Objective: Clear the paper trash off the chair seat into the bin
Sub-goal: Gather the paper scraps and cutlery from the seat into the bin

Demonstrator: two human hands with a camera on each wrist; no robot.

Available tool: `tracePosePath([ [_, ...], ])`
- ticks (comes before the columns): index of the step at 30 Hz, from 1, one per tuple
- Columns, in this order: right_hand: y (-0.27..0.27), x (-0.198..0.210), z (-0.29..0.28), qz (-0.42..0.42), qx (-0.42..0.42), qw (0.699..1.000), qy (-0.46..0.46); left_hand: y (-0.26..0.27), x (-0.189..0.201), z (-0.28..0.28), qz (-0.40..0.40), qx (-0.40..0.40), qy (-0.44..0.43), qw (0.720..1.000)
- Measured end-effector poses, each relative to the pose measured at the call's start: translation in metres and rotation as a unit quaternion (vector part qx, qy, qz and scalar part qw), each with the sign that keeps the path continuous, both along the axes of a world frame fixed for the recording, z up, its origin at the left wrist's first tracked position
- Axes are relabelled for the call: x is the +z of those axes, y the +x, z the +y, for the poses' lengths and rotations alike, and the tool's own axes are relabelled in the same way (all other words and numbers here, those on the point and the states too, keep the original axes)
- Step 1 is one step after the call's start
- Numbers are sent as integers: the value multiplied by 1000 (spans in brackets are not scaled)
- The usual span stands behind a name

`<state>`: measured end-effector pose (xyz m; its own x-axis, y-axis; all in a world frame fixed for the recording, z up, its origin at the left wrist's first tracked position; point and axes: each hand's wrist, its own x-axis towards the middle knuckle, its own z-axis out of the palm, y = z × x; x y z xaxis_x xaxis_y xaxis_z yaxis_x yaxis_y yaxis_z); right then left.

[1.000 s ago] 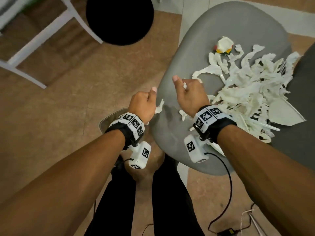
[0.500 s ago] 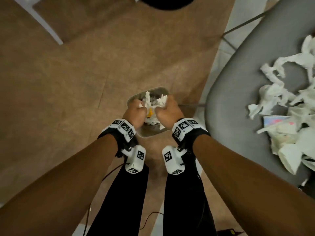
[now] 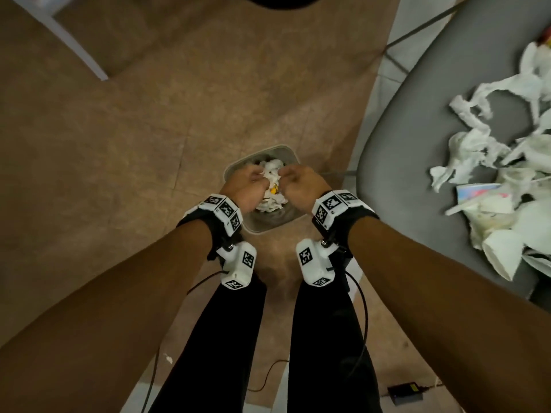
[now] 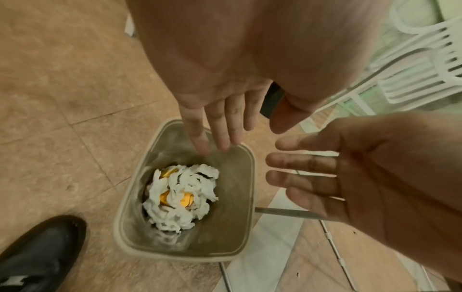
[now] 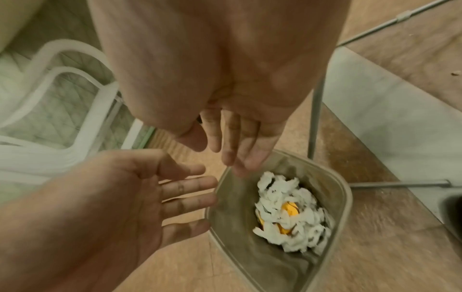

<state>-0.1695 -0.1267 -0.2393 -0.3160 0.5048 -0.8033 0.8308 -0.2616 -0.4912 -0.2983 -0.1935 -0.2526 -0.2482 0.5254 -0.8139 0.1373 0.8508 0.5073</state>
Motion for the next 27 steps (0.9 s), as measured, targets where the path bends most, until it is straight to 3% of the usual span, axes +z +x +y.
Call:
tracePosePath([
  [3, 13, 41, 17, 38, -1, 997, 72, 9, 30, 23, 27, -24, 19, 999],
  [6, 40, 82, 41, 60, -7, 989, 138, 33, 70, 53, 58, -98, 58, 992],
  [11, 133, 123, 88, 54, -62, 981, 177, 109, 110, 119, 103, -189, 138, 967],
  [15, 223, 132, 114, 14, -110, 975, 193, 190, 114, 157, 123, -288, 200, 929],
  [20, 314, 138, 132, -26, -130, 965, 227, 271, 108, 176, 234, -430, 229, 841],
  [24, 365, 133, 146, -114, -66, 943, 306, 291, 93, 182, 272, -479, 170, 817],
  [27, 391, 126, 156, -178, -39, 926, 331, 294, 89, 192, 231, -491, 174, 822],
])
